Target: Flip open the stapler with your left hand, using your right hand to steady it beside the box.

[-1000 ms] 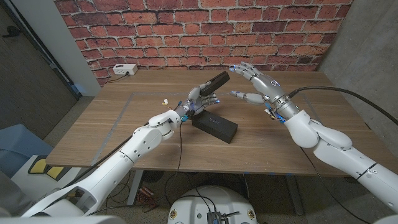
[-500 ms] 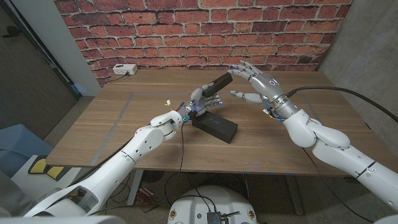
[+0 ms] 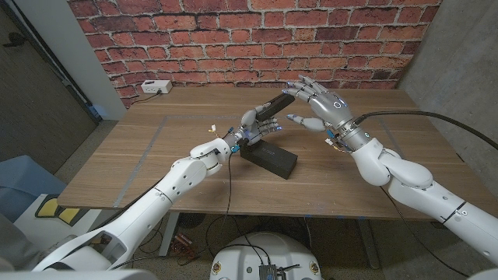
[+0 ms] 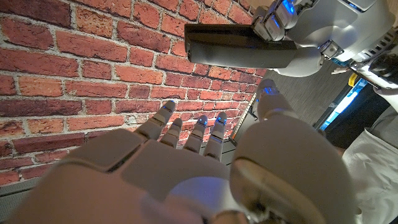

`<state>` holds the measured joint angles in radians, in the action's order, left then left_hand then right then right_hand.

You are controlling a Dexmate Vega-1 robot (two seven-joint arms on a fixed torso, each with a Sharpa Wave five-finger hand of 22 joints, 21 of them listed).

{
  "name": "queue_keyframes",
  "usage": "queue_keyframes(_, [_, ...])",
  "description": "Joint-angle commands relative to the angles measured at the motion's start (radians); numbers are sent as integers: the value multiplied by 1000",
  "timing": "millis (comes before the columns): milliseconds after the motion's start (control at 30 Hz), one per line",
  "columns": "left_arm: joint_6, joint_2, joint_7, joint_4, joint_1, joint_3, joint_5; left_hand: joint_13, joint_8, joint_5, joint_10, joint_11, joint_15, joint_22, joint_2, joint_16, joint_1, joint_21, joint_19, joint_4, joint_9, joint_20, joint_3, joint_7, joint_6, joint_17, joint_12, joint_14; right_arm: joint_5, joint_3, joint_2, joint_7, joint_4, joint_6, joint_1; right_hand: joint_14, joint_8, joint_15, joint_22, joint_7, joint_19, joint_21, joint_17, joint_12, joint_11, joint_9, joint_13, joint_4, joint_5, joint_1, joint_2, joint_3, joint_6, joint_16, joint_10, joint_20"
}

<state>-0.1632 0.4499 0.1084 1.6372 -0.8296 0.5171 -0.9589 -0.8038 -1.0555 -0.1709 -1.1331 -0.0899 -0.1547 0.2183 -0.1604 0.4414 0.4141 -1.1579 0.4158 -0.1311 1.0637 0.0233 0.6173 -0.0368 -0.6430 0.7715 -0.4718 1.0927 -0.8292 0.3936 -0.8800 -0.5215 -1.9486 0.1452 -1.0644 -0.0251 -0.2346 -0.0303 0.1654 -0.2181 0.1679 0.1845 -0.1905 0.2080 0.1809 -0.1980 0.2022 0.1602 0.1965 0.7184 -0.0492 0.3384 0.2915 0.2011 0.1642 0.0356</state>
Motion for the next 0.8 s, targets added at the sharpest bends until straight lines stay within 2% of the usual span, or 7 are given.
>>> queue_keyframes(33, [-12, -12, 23, -15, 10, 10, -10, -5, -8, -5, -5, 1, -1, 1, -39, 9, 47, -9, -3, 174, 3, 4, 185, -19, -25, 3, -7, 7, -75, 45, -17, -11, -10, -76, 19, -13, 3, -161, 2, -3, 3, 2, -2, -3, 18, -2, 6, 4, 9, 41, -9, 6, 12, 2, -17, 29])
queue_keyframes(267, [-30, -16, 18, -18, 16, 12, -17, -8, -4, -5, -1, -2, -3, 0, -39, 9, 49, -19, -7, 172, -5, 3, 186, -17, -28, 0, -7, 3, -102, 65, -28, -25, -12, -93, 30, -21, 0, -164, 2, -3, -4, 0, -2, -8, 29, -3, 6, 5, 9, 72, -16, 5, 39, 2, -31, 34])
queue_keyframes(300, [-32, -16, 16, -17, 16, 13, -18, -8, -4, -5, 0, -4, -3, 0, -39, 9, 49, -20, -8, 171, -5, 3, 186, -16, -28, 0, -6, 3, -123, 69, -27, -39, -10, -102, 31, -23, -1, -165, 2, -3, -3, 1, -2, -8, 29, -3, 6, 5, 9, 79, -17, 5, 46, 2, -31, 29])
queue_keyframes(367, [-36, -17, 17, -15, 19, 16, -17, -7, -3, -5, 3, -6, -3, -1, -39, 10, 49, -21, -8, 171, -5, 3, 186, -16, -27, 1, -5, 2, -124, 73, -29, -54, -7, -103, 31, -20, 2, -169, 2, -4, 6, 5, -3, -11, 29, -4, 7, 3, 7, 102, -21, 2, 60, 5, -42, 0])
queue_keyframes(400, [-36, -17, 17, -15, 19, 16, -17, -4, -3, -5, 1, -6, -1, -1, -39, 10, 49, -22, -8, 171, -5, 3, 186, -16, -27, 1, -4, 2, -123, 74, -31, -54, -7, -104, 32, -19, 1, -170, 2, -4, 7, 5, -3, -11, 29, -5, 7, 3, 7, 103, -21, 1, 62, 6, -43, -1])
queue_keyframes(800, [-47, -18, 27, -17, 24, 27, -12, -5, 0, -5, 6, -8, -3, -3, -38, 12, 50, -32, -13, 170, -8, 2, 186, -12, -25, -2, -2, 1, -179, 108, -37, -50, -1, -147, 53, -20, 7, -173, 2, -4, 6, 3, -4, -15, 29, -6, 7, 2, 5, 124, -18, -6, 69, 7, -65, 3])
